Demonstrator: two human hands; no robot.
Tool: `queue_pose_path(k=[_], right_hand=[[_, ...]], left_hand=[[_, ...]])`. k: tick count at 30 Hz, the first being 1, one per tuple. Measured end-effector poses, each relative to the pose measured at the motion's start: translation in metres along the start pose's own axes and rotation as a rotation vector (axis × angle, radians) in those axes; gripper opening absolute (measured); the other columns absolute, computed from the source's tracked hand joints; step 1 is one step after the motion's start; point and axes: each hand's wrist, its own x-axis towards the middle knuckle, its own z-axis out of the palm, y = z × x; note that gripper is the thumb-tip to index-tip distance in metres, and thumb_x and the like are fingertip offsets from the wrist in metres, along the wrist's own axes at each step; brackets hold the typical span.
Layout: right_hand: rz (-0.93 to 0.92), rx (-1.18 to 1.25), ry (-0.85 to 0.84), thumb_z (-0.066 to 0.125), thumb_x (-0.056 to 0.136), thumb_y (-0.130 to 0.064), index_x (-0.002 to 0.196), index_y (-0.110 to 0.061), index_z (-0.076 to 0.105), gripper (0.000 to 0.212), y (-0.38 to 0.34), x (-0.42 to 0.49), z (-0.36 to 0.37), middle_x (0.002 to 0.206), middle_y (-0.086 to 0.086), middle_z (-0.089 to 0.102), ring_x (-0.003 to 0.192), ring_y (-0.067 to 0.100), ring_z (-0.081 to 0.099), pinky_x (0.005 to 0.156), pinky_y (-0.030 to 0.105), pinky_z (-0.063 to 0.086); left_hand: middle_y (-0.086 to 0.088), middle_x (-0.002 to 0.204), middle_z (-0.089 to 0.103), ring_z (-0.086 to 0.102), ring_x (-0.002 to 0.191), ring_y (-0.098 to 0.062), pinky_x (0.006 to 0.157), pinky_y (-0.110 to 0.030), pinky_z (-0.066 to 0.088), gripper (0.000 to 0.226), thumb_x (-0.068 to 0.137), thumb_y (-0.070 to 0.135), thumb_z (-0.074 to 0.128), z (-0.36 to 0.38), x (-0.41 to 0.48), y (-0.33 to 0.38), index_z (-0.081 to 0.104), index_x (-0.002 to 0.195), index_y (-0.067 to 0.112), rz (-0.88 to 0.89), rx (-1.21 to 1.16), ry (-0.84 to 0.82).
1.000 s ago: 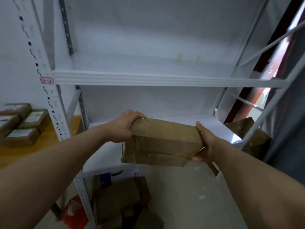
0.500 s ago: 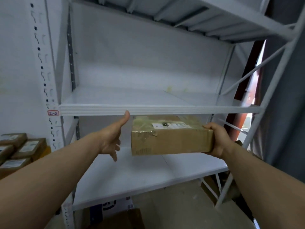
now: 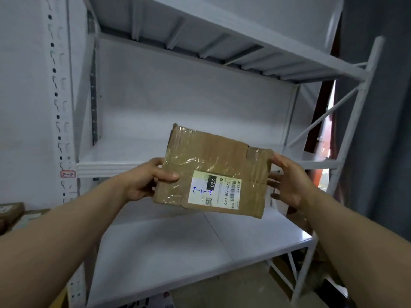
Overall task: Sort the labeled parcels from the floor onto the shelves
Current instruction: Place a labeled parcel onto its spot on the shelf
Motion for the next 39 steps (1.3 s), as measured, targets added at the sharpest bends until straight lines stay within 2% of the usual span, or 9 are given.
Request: queue_pose_path(k=[7, 13, 18, 20, 23, 25, 30, 36, 39], right_hand=[[-0.304, -0.377, 0.208, 0.067, 0.081, -0.067, 0.149, -0.028, 0.034, 0.085, -0.043, 0.004, 0.039, 0.157, 0.009, 0.035, 0.140, 0.031, 0.038, 0.107, 0.044, 0.033], [-0.416, -0.679, -0.249, 0.075, 0.065, -0.071, 0.152, -0.047, 0.021, 0.105, -0.077, -0.009, 0.086, 0.163, 0.005, 0.023, 0.148, 0.026, 0.027, 0.116, 0.049, 0.032], [-0.500, -0.606, -0.437, 0.092, 0.060, -0.051, 0.154, -0.045, 0.013, 0.123, -0.095, -0.011, 0.126, 0.147, -0.007, 0.040, 0.133, 0.015, 0.044, 0.097, 0.025, 0.045], [-0.530, -0.577, -0.364, 0.091, 0.059, -0.047, 0.154, -0.044, 0.013, 0.123, -0.100, -0.010, 0.132, 0.142, -0.009, 0.041, 0.126, 0.013, 0.047, 0.090, 0.022, 0.047], [-0.541, -0.430, -0.141, 0.092, 0.058, -0.049, 0.147, -0.045, 0.024, 0.112, -0.107, -0.007, 0.133, 0.137, -0.005, 0.045, 0.114, 0.020, 0.057, 0.087, 0.038, 0.058], [-0.473, -0.244, -0.004, 0.089, 0.067, -0.044, 0.142, -0.039, 0.029, 0.096, -0.112, -0.006, 0.131, 0.123, -0.003, 0.054, 0.098, 0.020, 0.065, 0.072, 0.039, 0.061], [-0.300, 0.240, 0.115, 0.086, 0.072, -0.047, 0.135, -0.028, 0.036, 0.082, -0.113, 0.007, 0.126, 0.119, 0.005, 0.065, 0.100, 0.026, 0.068, 0.066, 0.045, 0.058], [-0.315, 0.559, 0.060, 0.087, 0.070, -0.047, 0.139, -0.024, 0.043, 0.085, -0.115, 0.016, 0.144, 0.122, 0.011, 0.069, 0.098, 0.031, 0.072, 0.063, 0.055, 0.059], [-0.362, 0.623, 0.029, 0.086, 0.072, -0.045, 0.138, -0.024, 0.046, 0.080, -0.121, 0.017, 0.153, 0.123, 0.009, 0.069, 0.103, 0.029, 0.072, 0.066, 0.053, 0.060]], left_hand=[[-0.023, 0.121, 0.067, 0.066, 0.108, -0.042, 0.095, -0.058, 0.051, 0.099, 0.043, -0.002, 0.085, -0.012, -0.007, 0.065, 0.049, 0.134, 0.011, 0.106, 0.046, 0.056], [-0.014, 0.116, 0.069, 0.070, 0.102, -0.038, 0.085, -0.056, 0.057, 0.081, 0.054, 0.001, 0.078, -0.009, -0.019, 0.125, 0.058, 0.128, 0.027, 0.085, 0.507, -0.026], [-0.001, 0.123, 0.064, 0.067, 0.106, -0.030, 0.081, -0.051, 0.060, 0.081, 0.059, 0.015, 0.084, 0.009, -0.022, 0.171, 0.054, 0.130, 0.041, 0.075, 0.895, -0.089], [0.001, 0.132, 0.057, 0.061, 0.114, -0.026, 0.086, -0.047, 0.058, 0.084, 0.067, 0.021, 0.086, 0.011, -0.019, 0.180, 0.046, 0.138, 0.040, 0.150, 0.997, -0.005], [-0.004, 0.149, 0.042, 0.043, 0.132, -0.031, 0.106, -0.055, 0.040, 0.101, 0.063, 0.054, 0.082, 0.001, -0.005, 0.179, 0.028, 0.148, 0.044, 0.401, 1.163, 0.415], [-0.008, 0.156, 0.033, 0.035, 0.140, -0.034, 0.111, -0.057, 0.033, 0.118, 0.049, 0.069, 0.079, -0.011, 0.002, 0.167, 0.019, 0.149, 0.045, 0.433, 0.880, 0.545], [-0.007, 0.157, 0.029, 0.028, 0.144, -0.035, 0.115, -0.050, 0.027, 0.142, 0.038, 0.069, 0.088, -0.035, 0.000, 0.119, 0.012, 0.153, 0.034, 0.234, 0.390, 0.450], [-0.010, 0.125, 0.063, 0.058, 0.115, -0.033, 0.095, -0.063, 0.047, 0.104, 0.032, 0.053, 0.095, -0.028, -0.016, 0.102, 0.062, 0.126, 0.022, 0.096, 0.016, 0.110], [-0.014, 0.120, 0.066, 0.062, 0.107, -0.032, 0.088, -0.060, 0.054, 0.092, 0.039, 0.028, 0.099, -0.025, -0.016, 0.110, 0.065, 0.123, 0.019, 0.193, -0.123, 0.044]])
